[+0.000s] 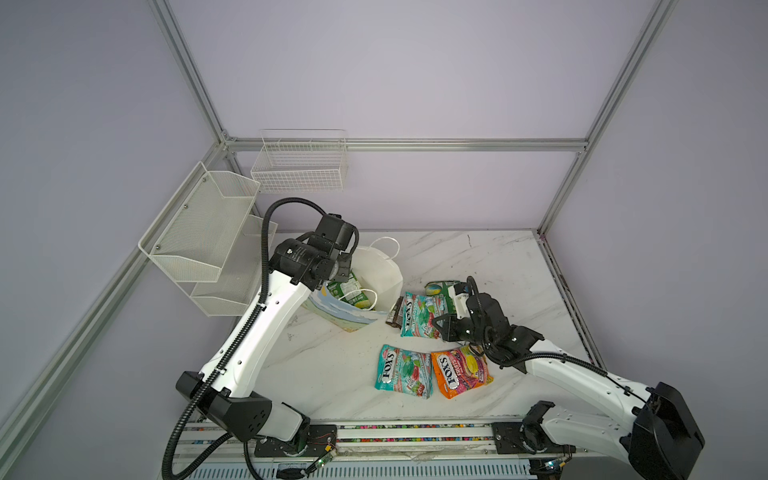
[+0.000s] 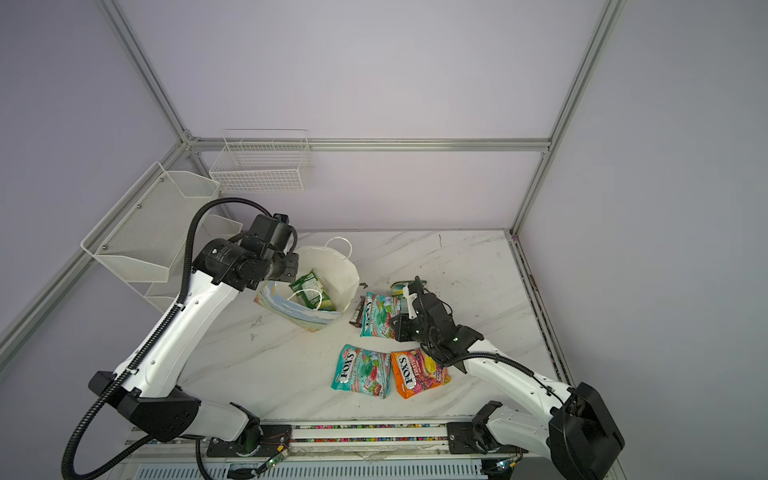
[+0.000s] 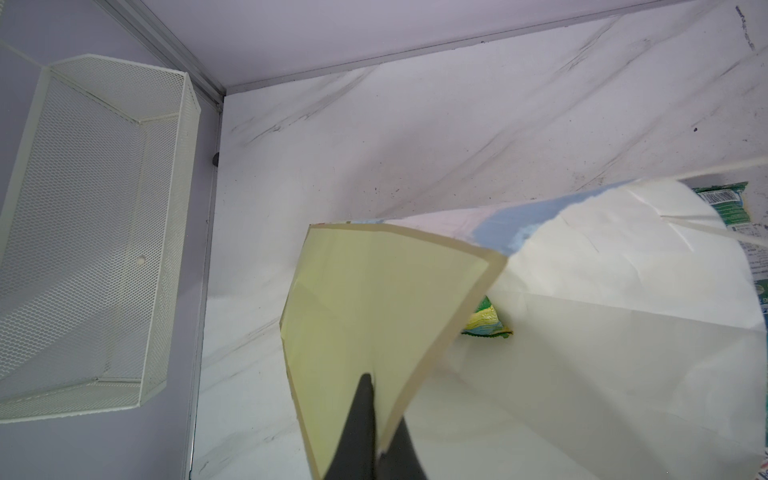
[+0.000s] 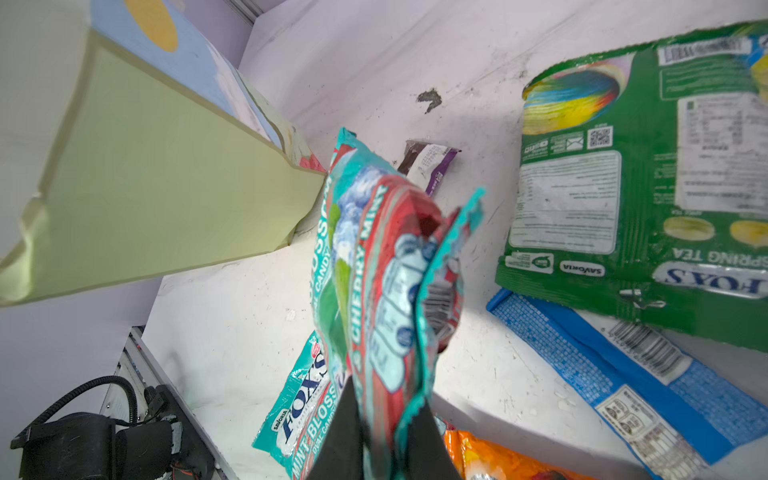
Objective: Place the snacks into the paper bag
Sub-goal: 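Lift the teal packet with the right gripper off the table, then carry the teal packet with the right gripper toward the bag's opening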
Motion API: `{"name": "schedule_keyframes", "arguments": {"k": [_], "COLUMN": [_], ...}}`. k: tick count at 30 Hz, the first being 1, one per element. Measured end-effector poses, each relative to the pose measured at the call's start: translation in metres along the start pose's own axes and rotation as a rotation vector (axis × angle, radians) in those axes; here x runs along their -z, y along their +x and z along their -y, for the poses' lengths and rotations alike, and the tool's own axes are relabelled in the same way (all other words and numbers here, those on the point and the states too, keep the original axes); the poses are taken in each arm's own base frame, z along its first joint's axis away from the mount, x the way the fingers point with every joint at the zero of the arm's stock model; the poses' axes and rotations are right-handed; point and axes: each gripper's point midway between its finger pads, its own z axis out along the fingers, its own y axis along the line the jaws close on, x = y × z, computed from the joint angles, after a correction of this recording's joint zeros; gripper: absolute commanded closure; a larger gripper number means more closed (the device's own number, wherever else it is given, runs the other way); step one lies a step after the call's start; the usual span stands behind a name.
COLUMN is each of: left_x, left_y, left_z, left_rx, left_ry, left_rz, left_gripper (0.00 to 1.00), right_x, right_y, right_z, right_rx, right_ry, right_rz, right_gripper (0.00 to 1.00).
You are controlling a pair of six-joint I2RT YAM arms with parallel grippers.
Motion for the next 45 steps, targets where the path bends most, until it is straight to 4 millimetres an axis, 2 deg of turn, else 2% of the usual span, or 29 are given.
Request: {"name": "schedule_keyframes", "arguments": {"k": [19,33,45], "left_x": [0.000,0.000,0.000], "left_y": [0.000,0.001,0.001], "left_z": [0.001,0.002,0.002], "left_rx": [0.002,0.002,0.002], "left_ry": [0.007,0.010,0.011], "left_rz": [-0.002,-0.003,-0.003], "left_gripper": [1.00,1.00,1.00], "right_x": [0.037,0.064,0.077], "right_y": [-0.034,-0.063,-0.075], "right_z": [-0.011,-0.034,-0.058], "right_rx": [0.080,0.142,0.185], "right_ry": [0.041,0.028,-0.009], "right_rz": [0.129,0.221,0.254], "right_gripper": [1.00,1.00,1.00]}}
